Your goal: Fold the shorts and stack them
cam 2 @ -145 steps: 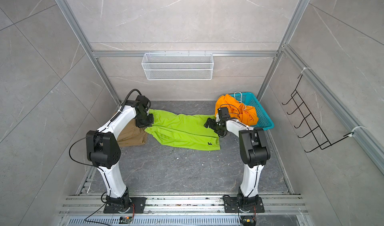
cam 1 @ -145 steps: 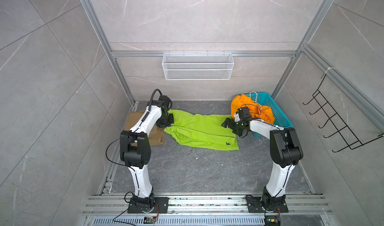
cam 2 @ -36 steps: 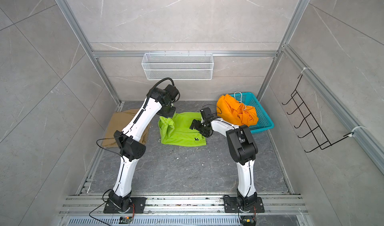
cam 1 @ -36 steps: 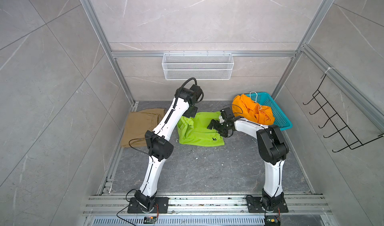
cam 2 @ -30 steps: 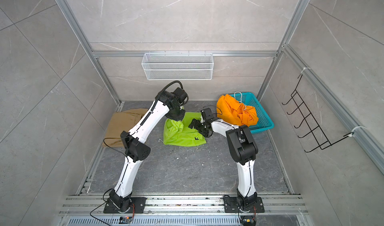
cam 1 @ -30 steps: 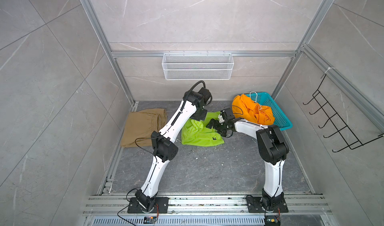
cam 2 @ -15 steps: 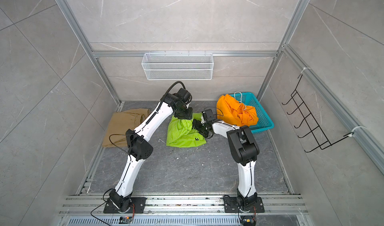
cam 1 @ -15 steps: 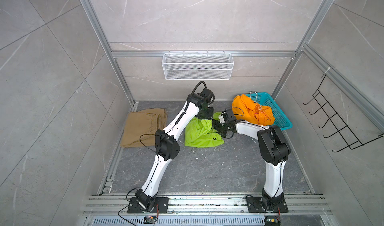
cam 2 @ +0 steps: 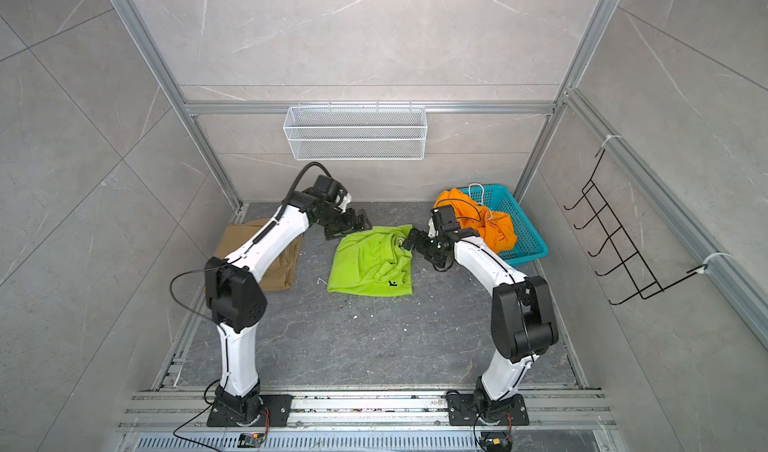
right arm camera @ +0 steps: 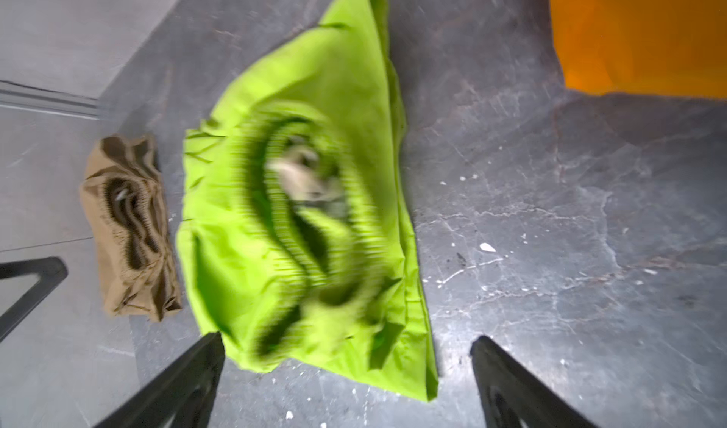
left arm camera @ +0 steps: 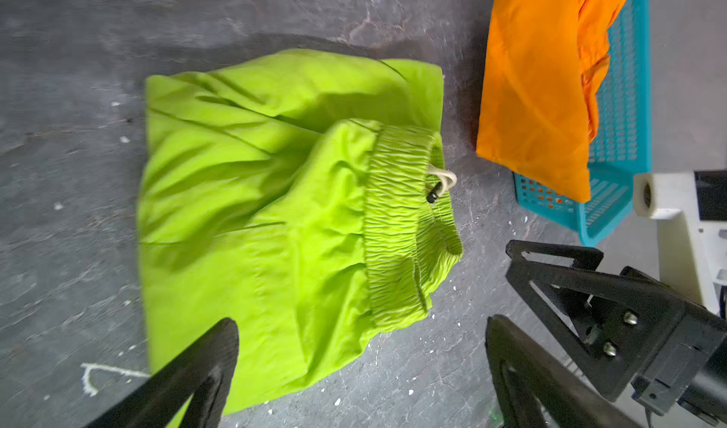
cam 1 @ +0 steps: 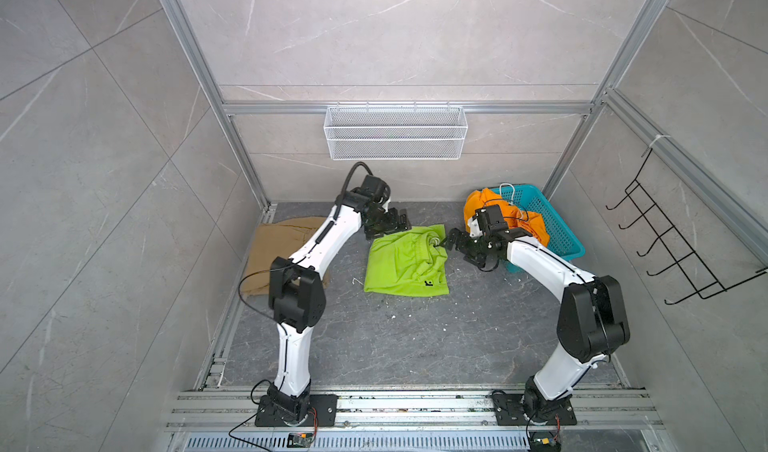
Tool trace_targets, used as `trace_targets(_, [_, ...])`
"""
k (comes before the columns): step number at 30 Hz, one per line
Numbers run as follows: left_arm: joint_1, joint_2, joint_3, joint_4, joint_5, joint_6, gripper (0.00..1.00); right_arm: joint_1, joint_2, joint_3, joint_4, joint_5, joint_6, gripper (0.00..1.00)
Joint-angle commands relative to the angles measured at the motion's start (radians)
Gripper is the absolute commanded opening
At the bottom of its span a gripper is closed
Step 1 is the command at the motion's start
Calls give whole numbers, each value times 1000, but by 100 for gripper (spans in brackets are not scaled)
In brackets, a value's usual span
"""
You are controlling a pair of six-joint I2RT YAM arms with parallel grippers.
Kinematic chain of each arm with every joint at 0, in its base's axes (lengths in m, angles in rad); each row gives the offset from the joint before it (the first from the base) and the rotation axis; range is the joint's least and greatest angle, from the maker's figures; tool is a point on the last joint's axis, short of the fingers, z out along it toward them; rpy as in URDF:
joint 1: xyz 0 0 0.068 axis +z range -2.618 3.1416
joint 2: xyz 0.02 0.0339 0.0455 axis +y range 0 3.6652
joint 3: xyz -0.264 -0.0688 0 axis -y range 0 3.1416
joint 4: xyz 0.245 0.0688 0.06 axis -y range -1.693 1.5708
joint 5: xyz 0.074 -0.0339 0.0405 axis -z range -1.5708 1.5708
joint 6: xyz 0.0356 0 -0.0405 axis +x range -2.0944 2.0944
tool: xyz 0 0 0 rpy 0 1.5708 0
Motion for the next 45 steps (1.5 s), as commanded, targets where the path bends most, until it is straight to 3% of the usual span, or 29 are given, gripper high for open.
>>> trace_targets(1, [20, -106, -186, 240, 103, -116, 100, 29, -13, 35, 26, -53, 52, 100])
trace_targets(5, [61, -190, -479, 542, 167, -294, 100, 124, 60, 93, 129, -104, 149, 100])
trace_targets(9, [39, -162, -591, 664, 192, -349, 100, 178, 181, 103, 269, -159, 245, 100])
trace_targets(20, [31, -117, -873, 853, 152, -423, 100, 158, 311, -72, 316, -113, 137, 100])
trace_targets(23, [33, -137, -851, 807, 137, -387, 100, 157, 279, -63, 294, -138, 124, 100])
trace_targets(31, [72, -243, -607, 486, 26, -170, 100, 151, 86, -17, 123, -97, 25, 100])
trace_targets(37, [148, -216, -600, 468, 96, -163, 100, 154, 85, -207, 327, -186, 136, 100])
trace_targets(45, [157, -98, -562, 447, 194, -126, 100, 152, 144, -309, 374, -180, 115, 100])
